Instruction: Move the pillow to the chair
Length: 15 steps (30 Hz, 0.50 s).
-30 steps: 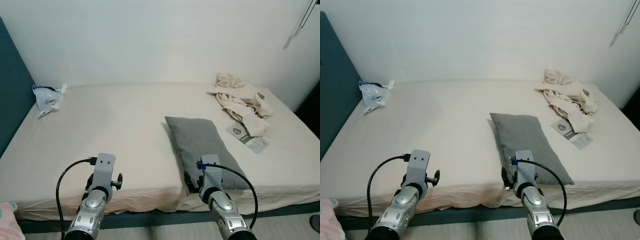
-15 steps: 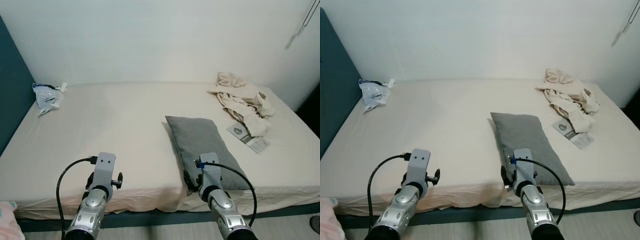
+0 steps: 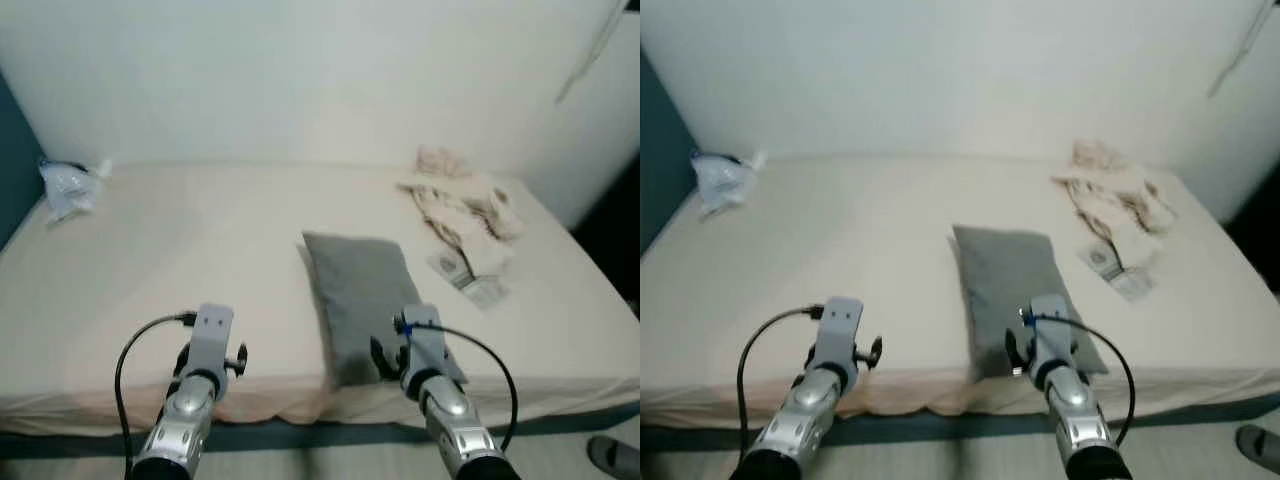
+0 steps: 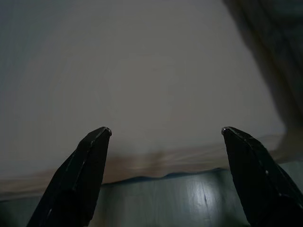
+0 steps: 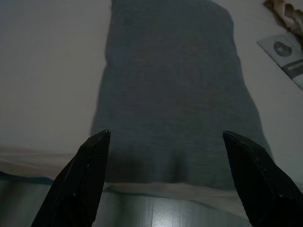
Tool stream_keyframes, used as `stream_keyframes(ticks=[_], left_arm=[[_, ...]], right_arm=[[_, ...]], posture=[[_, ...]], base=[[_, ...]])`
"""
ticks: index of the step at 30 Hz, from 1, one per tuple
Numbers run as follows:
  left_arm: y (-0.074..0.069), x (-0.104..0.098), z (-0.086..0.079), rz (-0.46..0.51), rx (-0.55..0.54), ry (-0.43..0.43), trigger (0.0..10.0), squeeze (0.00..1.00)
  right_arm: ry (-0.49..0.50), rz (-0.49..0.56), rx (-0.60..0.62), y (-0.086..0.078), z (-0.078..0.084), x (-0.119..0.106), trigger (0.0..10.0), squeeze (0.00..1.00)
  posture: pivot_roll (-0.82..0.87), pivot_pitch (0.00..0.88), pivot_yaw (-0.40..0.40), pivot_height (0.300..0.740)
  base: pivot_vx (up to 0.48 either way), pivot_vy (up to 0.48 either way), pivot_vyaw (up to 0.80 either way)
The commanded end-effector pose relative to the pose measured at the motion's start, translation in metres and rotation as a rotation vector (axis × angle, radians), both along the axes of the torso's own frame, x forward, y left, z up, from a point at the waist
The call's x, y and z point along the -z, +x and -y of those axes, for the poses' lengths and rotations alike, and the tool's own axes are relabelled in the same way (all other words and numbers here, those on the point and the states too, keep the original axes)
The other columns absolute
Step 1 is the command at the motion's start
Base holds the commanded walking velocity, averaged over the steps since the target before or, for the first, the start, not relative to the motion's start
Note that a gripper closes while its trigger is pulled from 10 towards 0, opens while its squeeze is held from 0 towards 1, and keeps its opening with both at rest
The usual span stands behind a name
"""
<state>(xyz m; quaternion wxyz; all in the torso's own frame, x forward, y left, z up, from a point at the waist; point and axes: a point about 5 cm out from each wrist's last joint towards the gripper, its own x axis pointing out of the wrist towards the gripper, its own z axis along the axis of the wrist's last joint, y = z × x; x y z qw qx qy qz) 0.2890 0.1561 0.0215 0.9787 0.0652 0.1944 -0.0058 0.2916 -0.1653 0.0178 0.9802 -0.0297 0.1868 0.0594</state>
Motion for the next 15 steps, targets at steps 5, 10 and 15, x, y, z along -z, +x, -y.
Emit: stream_keyframes(ticks=[5,10,15], left_arm=[[-0.008,0.009,0.007,-0.061,0.070,-0.011,10.0,0.00],[-0.007,0.010,0.008,-0.060,0.058,0.017,10.0,0.00],[-0.005,0.008,0.012,-0.049,0.074,0.009,10.0,0.00]], right_arm=[[-0.008,-0.023,0.010,-0.008,0.003,0.006,10.0,0.00],[-0.007,-0.027,0.022,-0.012,0.005,0.008,10.0,0.00],[-0.005,-0.026,0.028,-0.012,0.006,0.008,10.0,0.00]], posture=[[-0.10,0.112,-0.029,0.740],[-0.11,0.118,-0.023,0.740],[-0.11,0.120,-0.020,0.740]], base=[[0.000,0.406,0.00],[0.000,0.379,0.00],[0.000,0.000,0.00]])
